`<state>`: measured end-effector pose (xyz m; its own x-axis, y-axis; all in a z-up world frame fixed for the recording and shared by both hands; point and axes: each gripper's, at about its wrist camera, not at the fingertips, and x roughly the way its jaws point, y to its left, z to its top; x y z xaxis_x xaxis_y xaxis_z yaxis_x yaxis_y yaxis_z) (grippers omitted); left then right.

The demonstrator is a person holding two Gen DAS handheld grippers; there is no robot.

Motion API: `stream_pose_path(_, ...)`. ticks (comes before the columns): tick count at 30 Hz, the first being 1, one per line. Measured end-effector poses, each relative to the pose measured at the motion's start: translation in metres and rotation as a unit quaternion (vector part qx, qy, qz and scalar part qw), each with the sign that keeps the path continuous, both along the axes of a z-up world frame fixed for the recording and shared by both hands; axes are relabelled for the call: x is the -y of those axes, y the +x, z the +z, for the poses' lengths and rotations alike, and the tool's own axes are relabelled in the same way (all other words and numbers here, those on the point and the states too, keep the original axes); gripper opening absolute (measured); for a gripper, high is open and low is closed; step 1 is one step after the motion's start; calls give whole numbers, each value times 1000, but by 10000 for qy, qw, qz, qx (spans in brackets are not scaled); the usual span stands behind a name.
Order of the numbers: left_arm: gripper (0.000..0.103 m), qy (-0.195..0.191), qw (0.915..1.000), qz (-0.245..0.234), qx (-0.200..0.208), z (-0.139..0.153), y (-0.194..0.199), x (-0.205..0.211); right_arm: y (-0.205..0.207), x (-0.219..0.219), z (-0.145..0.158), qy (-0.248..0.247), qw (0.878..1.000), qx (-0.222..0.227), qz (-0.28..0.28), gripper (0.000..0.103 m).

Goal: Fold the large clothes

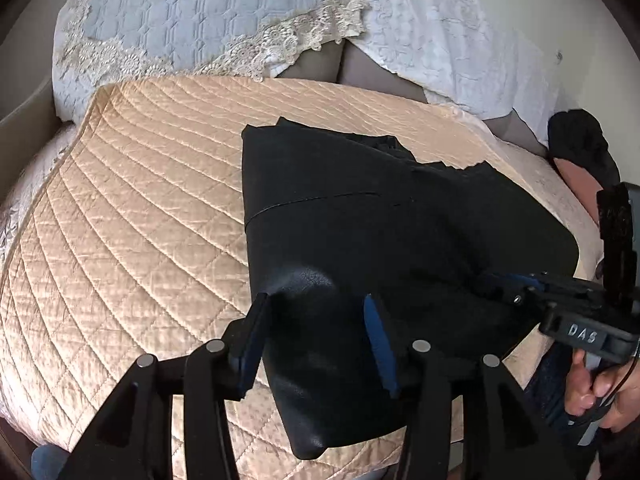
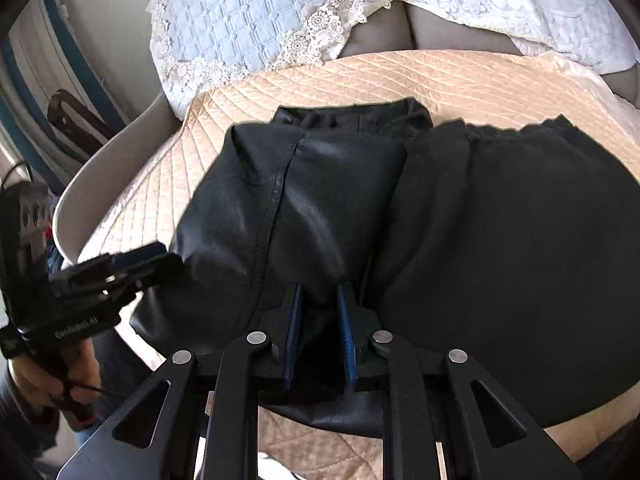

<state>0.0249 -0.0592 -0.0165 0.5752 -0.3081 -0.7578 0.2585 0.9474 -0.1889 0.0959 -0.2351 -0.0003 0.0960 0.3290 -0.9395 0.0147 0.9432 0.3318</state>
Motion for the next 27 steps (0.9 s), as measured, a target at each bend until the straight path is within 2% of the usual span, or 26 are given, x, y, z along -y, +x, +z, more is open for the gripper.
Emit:
stream_pose_path(3,50,92,9999,29,139,12,12,4,23,3,2,-75,9998,194,-47,18)
stream_pose_path(7,50,206,9991,99,359,21,37,16,51,2,-14,-213,9993,302,-62,18)
stream_pose_path(11,50,316,9991,147,224,8,61,26,61,2,-60,-406,9990,-199,-62,18)
stream_pose_path(15,50,508,9984,168,154,-8,64,33,54,5,-67,-387,9991,-147,-89,18)
stream_pose_path(18,51,494,9985,145,193,-7,61,32,55,9,-61,-382,9989,-200,-157,18)
stream_pose_path(20,50,428,9989,168,136,-3,57,29,51,10,-41,-320,9993,-68,-155,18)
stream_pose_path(24,50,33,9998,72,202,16,28,14,30,3,8,-6,9996,297,-17,18)
stream_pose_path(27,50,-193,9995,-78,226,25,2,9,3,-6,26,232,9994,224,146,18)
